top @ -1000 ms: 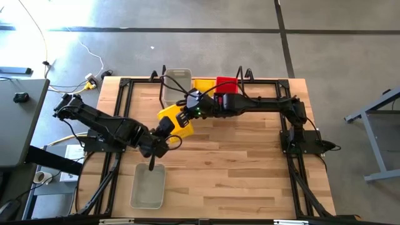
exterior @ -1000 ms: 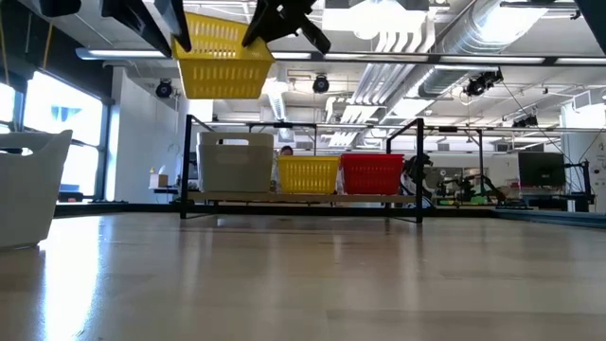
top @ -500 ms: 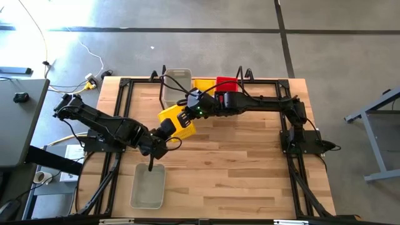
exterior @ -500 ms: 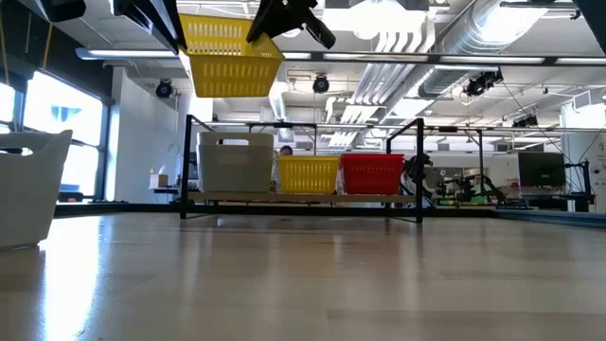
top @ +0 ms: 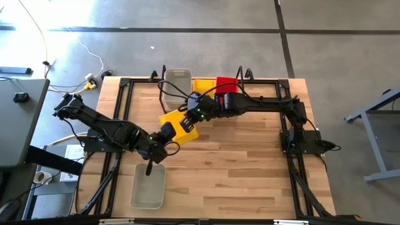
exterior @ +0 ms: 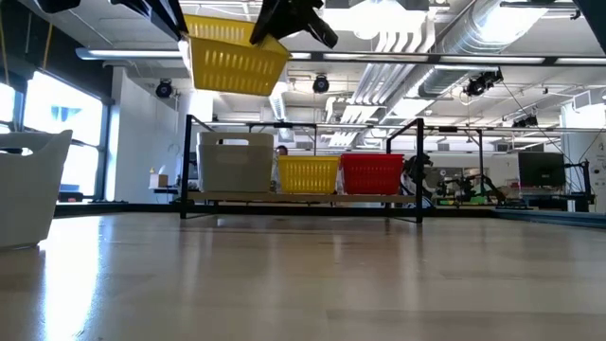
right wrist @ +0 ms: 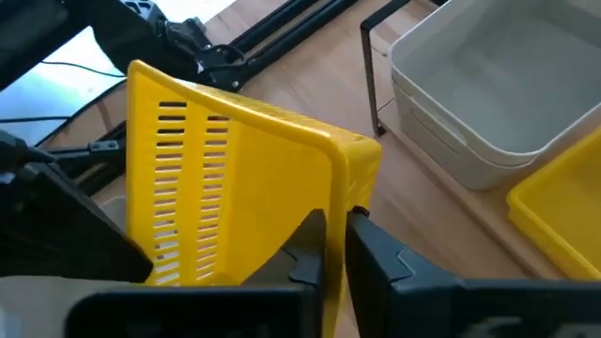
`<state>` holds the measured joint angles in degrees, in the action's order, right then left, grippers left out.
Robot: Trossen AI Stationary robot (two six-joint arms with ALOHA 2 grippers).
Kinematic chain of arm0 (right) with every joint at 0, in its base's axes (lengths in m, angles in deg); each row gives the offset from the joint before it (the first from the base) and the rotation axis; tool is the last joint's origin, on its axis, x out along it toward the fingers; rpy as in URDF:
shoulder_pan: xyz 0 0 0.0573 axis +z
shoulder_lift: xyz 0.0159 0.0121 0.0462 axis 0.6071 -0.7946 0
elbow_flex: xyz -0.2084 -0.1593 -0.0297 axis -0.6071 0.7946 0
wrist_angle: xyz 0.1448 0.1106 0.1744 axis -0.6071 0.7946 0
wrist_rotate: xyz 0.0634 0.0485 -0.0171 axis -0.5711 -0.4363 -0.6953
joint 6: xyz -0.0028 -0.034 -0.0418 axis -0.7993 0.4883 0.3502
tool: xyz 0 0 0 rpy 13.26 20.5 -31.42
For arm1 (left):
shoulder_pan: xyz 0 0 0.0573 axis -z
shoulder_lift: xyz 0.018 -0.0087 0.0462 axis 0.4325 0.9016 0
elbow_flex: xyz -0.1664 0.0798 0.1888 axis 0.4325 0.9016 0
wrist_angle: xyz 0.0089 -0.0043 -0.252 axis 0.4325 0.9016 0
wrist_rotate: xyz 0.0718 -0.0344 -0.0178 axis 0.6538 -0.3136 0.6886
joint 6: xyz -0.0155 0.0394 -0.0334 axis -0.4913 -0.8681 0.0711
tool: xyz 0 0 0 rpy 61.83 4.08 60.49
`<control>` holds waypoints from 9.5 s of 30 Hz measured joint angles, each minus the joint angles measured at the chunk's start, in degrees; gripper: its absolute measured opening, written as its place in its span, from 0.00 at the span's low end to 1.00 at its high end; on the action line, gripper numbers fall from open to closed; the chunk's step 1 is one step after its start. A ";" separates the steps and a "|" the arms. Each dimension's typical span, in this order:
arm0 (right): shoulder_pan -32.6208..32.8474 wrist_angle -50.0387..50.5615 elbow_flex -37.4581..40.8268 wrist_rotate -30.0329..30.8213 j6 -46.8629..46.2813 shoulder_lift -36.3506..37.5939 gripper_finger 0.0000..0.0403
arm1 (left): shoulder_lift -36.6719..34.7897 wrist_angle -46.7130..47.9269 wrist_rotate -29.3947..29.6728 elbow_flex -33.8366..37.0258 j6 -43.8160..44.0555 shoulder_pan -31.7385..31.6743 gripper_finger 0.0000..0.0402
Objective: Stack baskets on shelf by color
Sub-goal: Stack the yellow bin on the yellow bins on the shelf, then stack the gray bin on the gray bins on the shelf
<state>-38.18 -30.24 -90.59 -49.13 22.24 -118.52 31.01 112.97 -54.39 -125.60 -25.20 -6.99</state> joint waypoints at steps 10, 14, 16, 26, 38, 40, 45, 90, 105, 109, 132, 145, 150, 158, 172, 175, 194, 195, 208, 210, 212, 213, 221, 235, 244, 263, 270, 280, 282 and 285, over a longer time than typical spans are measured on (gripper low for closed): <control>-2.20 -0.35 0.00 -2.52 3.91 0.48 0.31 | 0.00 -0.92 -1.86 0.02 0.70 0.19 0.00; -2.90 -0.42 0.00 -11.20 12.95 1.65 0.37 | 0.00 -1.06 -2.91 0.02 2.11 0.15 0.00; -2.95 0.36 0.00 -16.47 18.30 2.38 0.37 | 0.00 -1.19 -2.77 0.02 2.16 0.05 0.00; -1.02 7.27 0.00 -28.69 52.41 4.15 0.35 | 0.00 -7.29 -3.24 0.02 2.17 -3.11 0.00; 0.49 11.66 0.00 -28.58 64.61 4.15 0.35 | -0.09 -15.72 -6.58 0.00 -1.82 -8.12 0.00; 0.53 12.99 0.00 -28.58 65.11 4.15 0.35 | -0.09 -16.68 -6.59 0.00 -2.25 -8.81 0.00; 0.53 15.05 0.00 -25.99 65.80 4.13 0.35 | -0.09 -19.69 -7.43 0.00 -2.57 -9.93 0.00; -6.33 22.96 0.07 -5.15 53.14 3.98 0.00 | -1.06 -24.69 13.13 -0.03 27.78 -14.25 0.38; -12.40 10.71 4.95 -0.09 45.33 4.00 0.00 | -9.00 -24.78 15.73 -0.07 26.00 -18.87 0.34; -13.20 5.94 8.04 -0.91 47.00 4.00 0.00 | -11.30 -24.83 15.68 -0.07 24.58 -21.56 0.34; -14.41 -6.28 22.48 -2.94 51.19 3.96 0.00 | -13.35 -24.74 8.79 -0.04 22.05 -30.45 0.34; -16.62 -7.41 24.27 -3.04 53.12 3.93 0.00 | -13.33 -24.50 8.74 -0.04 22.05 -30.73 0.34; -16.76 -7.40 24.28 -2.93 53.74 3.93 0.00 | -13.33 -24.30 8.74 -0.02 22.05 -30.72 0.34; -17.59 -7.42 24.27 -3.97 49.92 3.93 0.02 | -13.31 -24.30 8.74 -0.02 22.04 -30.72 0.34; -16.86 -5.47 22.50 -2.24 46.47 3.93 0.28 | -13.31 -24.30 8.74 0.00 22.03 -30.69 0.34; -16.22 -3.84 20.33 -2.23 45.80 3.93 0.28 | -13.31 -24.25 8.74 0.00 22.03 -30.69 0.34; -15.65 5.98 8.44 -3.03 40.50 3.93 0.28 | -14.08 -0.15 -14.54 0.02 51.86 -18.32 0.34; -15.65 6.01 7.86 -3.06 40.52 3.93 0.28 | -14.08 0.84 -15.38 0.02 53.66 -17.16 0.34; -15.65 12.10 -0.41 -3.20 40.59 3.96 0.28 | -12.55 4.04 -20.98 0.03 76.46 3.78 0.34; -15.65 13.16 -1.51 -3.18 40.54 3.97 0.28 | -11.75 3.80 -20.98 0.04 79.16 7.07 0.34; -15.52 15.40 -2.91 -3.18 40.04 3.98 0.28 | -10.64 3.63 -20.98 0.04 81.56 10.21 0.34; -15.50 16.43 -3.63 -3.19 39.35 3.98 0.28 | -9.94 3.61 -20.98 0.04 82.61 11.70 0.34; -14.55 19.95 -7.58 -3.42 34.00 4.04 0.28 | -3.70 2.06 -21.05 0.04 89.54 21.42 0.34; -10.05 23.91 -8.28 -3.65 24.67 4.02 0.28 | 8.76 -8.17 -24.48 0.04 96.25 32.26 0.34; -7.08 24.43 -8.24 -3.62 22.12 4.02 0.28 | 15.59 -13.17 -24.85 0.04 97.57 35.29 0.34; -5.11 24.45 -8.22 -2.81 17.93 4.00 0.28 | 26.42 -14.88 -25.35 0.04 97.12 35.34 0.34; -5.09 24.54 -8.20 -2.83 17.49 3.98 0.28 | 28.26 -14.93 -26.36 0.04 97.53 34.36 0.32; -3.96 24.84 -8.20 -2.83 17.51 3.96 0.28 | 28.54 -15.29 -26.32 0.02 96.17 33.83 0.02; -3.85 24.84 -8.20 -2.84 17.48 3.96 0.28 | 28.48 -15.32 -26.32 0.02 95.62 33.83 0.03; -3.63 24.91 -8.20 -2.85 17.05 3.96 0.28 | 28.04 -15.28 -26.31 0.02 95.56 33.82 0.02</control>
<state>-41.81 -5.33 -98.78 -51.98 39.28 -114.56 59.05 97.70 -80.70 -125.58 70.36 26.83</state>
